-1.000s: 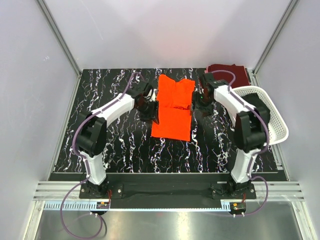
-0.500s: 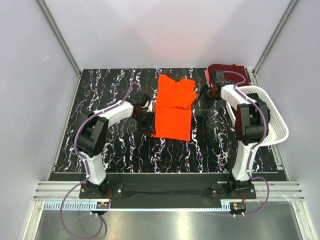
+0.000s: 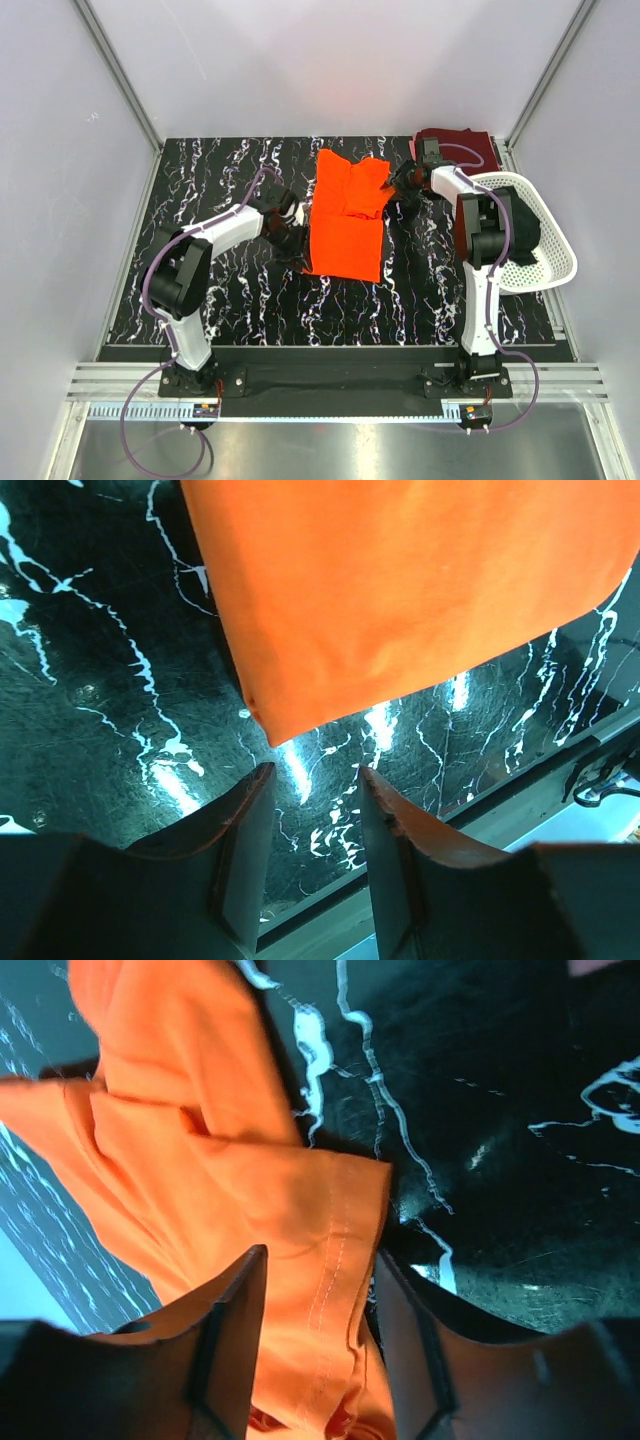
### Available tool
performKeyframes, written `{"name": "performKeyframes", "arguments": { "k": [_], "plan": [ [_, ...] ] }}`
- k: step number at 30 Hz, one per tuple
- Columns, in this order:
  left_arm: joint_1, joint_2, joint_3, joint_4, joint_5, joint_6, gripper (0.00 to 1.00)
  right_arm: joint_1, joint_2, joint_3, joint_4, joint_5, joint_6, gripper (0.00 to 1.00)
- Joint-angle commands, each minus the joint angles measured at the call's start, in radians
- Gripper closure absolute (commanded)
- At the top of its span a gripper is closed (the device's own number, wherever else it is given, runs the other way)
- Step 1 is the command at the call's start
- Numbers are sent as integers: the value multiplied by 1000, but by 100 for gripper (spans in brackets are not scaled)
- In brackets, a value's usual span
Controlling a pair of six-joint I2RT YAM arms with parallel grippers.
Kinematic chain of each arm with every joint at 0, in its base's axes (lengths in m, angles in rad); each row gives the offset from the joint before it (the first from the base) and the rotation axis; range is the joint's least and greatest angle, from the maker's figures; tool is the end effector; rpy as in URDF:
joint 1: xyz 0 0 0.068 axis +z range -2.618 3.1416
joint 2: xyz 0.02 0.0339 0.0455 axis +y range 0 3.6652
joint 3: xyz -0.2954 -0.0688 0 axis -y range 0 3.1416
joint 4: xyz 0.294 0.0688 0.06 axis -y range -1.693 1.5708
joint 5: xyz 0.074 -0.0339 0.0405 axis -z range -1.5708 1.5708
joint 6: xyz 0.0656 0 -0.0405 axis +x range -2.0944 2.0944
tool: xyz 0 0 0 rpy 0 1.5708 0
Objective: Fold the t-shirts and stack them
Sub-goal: Fold the tshirt
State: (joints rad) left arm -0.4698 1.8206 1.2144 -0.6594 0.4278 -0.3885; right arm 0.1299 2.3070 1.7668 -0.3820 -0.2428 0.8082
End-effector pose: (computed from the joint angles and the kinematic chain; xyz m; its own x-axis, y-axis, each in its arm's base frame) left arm 0.3524 -0.2094 0.1540 -0.9852 0.1137 -0.1282 0.1619 0.8622 -0.4800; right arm 0.5775 0.0914 0.1229 -0.7409 0.6110 -0.2788 0.3850 0.7265 0.5691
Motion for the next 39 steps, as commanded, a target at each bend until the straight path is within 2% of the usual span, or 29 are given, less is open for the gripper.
{"name": "performKeyframes", "arguments": {
  "k": [1,6,8,9,12,18,24,31,39],
  "plan": [
    [0,-40,5,18,35,22,58,2,-6,-27,40,80,83,48],
    [5,-21,37,-5,54,43,58,2,17,-17,61,74,89,53],
    [7,-17,51,-16,57,51,58,2,26,0,64,80,72,58],
    [8,-15,51,-20,57,54,59,2,22,-3,84,80,65,65],
    [11,-15,45,-20,65,63,62,2,5,3,120,65,23,75],
    [16,-17,25,0,89,62,67,10,-29,34,97,57,-61,85],
    [33,-24,11,6,101,68,71,40,-35,72,63,45,-124,86],
    [39,-33,2,12,104,62,72,125,-1,169,-34,108,-219,86],
    [42,-43,-15,18,109,59,72,165,87,270,-162,126,-279,74]
  ]
}}
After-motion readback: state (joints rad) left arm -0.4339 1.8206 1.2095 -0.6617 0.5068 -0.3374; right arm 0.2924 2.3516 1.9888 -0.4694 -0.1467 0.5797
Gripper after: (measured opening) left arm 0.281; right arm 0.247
